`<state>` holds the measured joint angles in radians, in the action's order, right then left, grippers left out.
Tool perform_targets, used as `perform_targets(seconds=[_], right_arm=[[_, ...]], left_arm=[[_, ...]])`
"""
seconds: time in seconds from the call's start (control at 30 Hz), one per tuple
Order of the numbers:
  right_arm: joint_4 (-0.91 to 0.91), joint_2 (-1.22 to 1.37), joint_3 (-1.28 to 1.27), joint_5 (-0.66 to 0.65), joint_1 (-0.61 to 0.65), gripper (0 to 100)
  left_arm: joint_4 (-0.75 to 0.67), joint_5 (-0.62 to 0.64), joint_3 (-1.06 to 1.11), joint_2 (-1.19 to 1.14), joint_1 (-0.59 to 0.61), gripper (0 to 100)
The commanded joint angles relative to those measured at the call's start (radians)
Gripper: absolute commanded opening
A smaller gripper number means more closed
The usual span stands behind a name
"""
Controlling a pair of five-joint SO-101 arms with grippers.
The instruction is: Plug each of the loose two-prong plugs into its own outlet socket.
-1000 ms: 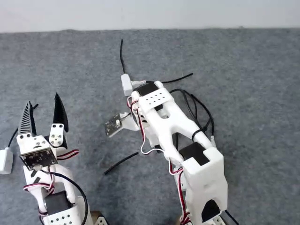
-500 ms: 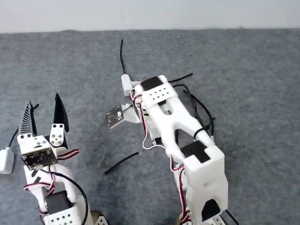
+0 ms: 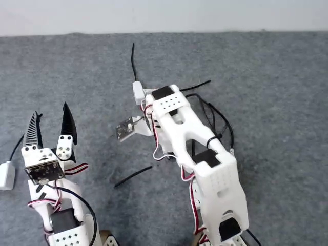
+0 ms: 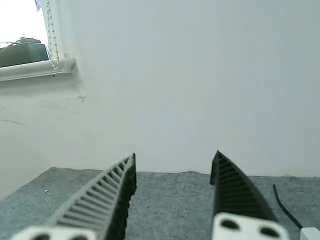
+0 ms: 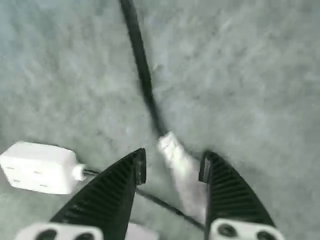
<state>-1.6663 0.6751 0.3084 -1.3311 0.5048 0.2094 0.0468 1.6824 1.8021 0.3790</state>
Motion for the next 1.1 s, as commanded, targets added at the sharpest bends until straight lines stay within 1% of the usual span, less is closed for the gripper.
perform_targets(seconds=[0.0, 0.37, 0.57, 0.83, 0.9, 0.97, 1.0, 1.03, 1.07], right_arm=[[-0.019, 0.021, 0.018, -0.005, -0.033, 18.8], [-0.054, 0.038, 0.015, -0.008, -0.090, 18.8], [-0.119, 0.038, 0.012, 0.014, -0.073, 18.5], [-0.028, 0.033, -0.101, 0.032, -0.036, 17.7], [-0.022, 0.036, -0.101, 0.060, -0.036, 12.9], [-0.002, 0.036, -0.100, 0.101, -0.036, 2.5], [0.008, 0.036, -0.100, 0.115, -0.036, 0.0], [0.013, 0.036, -0.100, 0.121, -0.036, 2.5], [0.015, 0.036, -0.100, 0.121, -0.036, 2.9]], left_arm=[[-0.023, -0.015, -0.012, 0.015, -0.006, 24], [-0.021, -0.015, -0.012, 0.015, -0.006, 24], [-0.021, -0.015, -0.012, 0.015, -0.006, 24], [-0.026, -0.015, -0.001, 0.015, -0.008, 24], [-0.026, -0.015, -0.001, 0.015, -0.008, 24], [-0.026, -0.015, -0.001, 0.015, -0.008, 24], [-0.026, -0.015, -0.001, 0.015, -0.008, 24], [-0.026, -0.015, -0.001, 0.015, -0.008, 24], [-0.026, -0.015, -0.001, 0.015, -0.008, 24]])
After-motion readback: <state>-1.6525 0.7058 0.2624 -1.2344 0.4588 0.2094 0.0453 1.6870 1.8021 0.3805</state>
